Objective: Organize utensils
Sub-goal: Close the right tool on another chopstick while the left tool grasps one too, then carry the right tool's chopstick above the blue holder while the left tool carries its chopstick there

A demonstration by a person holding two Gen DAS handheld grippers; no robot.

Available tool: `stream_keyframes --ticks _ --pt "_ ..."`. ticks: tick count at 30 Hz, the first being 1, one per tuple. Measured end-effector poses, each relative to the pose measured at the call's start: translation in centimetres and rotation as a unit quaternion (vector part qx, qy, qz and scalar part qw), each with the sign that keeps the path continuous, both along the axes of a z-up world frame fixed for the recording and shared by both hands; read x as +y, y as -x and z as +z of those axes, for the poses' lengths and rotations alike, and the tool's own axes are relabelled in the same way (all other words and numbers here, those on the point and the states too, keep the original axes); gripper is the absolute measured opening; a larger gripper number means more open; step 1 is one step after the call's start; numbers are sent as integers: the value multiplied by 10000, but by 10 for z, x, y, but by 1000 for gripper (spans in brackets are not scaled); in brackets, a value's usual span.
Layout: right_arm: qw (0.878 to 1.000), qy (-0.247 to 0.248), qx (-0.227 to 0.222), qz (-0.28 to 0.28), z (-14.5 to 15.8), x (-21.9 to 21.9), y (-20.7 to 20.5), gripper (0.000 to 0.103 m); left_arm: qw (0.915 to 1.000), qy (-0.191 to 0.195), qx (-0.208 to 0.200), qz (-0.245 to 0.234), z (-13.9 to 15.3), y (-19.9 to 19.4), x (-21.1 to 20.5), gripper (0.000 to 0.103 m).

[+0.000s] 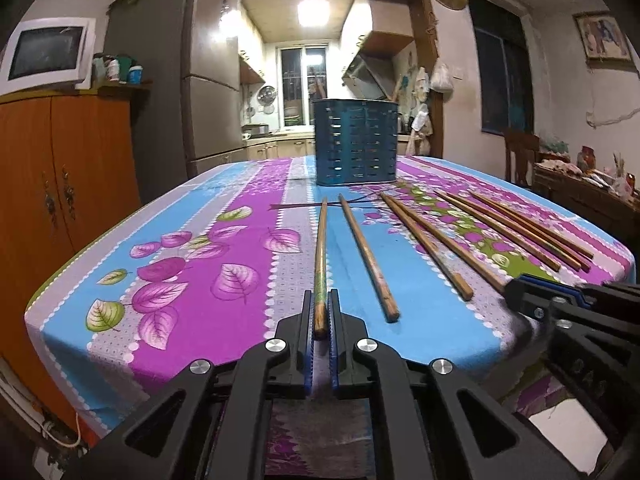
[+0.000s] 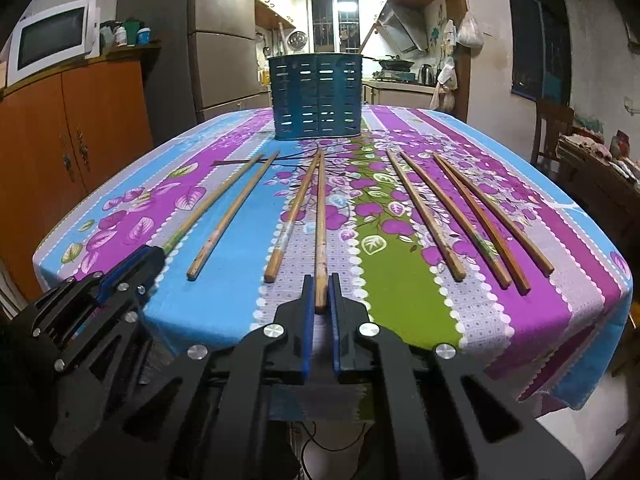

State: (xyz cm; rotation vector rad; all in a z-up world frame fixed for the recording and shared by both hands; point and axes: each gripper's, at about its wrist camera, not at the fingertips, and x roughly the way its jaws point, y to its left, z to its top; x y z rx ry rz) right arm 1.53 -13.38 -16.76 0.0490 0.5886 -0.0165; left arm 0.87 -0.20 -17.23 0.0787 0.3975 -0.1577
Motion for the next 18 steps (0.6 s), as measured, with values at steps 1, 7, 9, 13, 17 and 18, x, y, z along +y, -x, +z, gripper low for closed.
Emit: stream_keyframes --ticks 1,7,9,13,17,18 --pt "10000 -23 -5 -17 0 -2 0 5 10000 21 -7 50 1 0 2 7" --pt "9999 -9 -127 1 5 -7 6 5 9997 35 -134 202 11 4 8 7" --pt "9998 70 -184 73 10 -8 8 5 9995 27 -190 234 17 6 11 7" --pt "9992 177 -362 81 22 -14 14 5 9993 -40 -260 251 30 10 14 7" --pt "9979 249 -578 154 39 -21 20 5 9992 -99 -306 223 47 11 15 7" --pt "9975 262 -624 184 43 -22 21 5 9992 -98 -328 206 53 12 16 7"
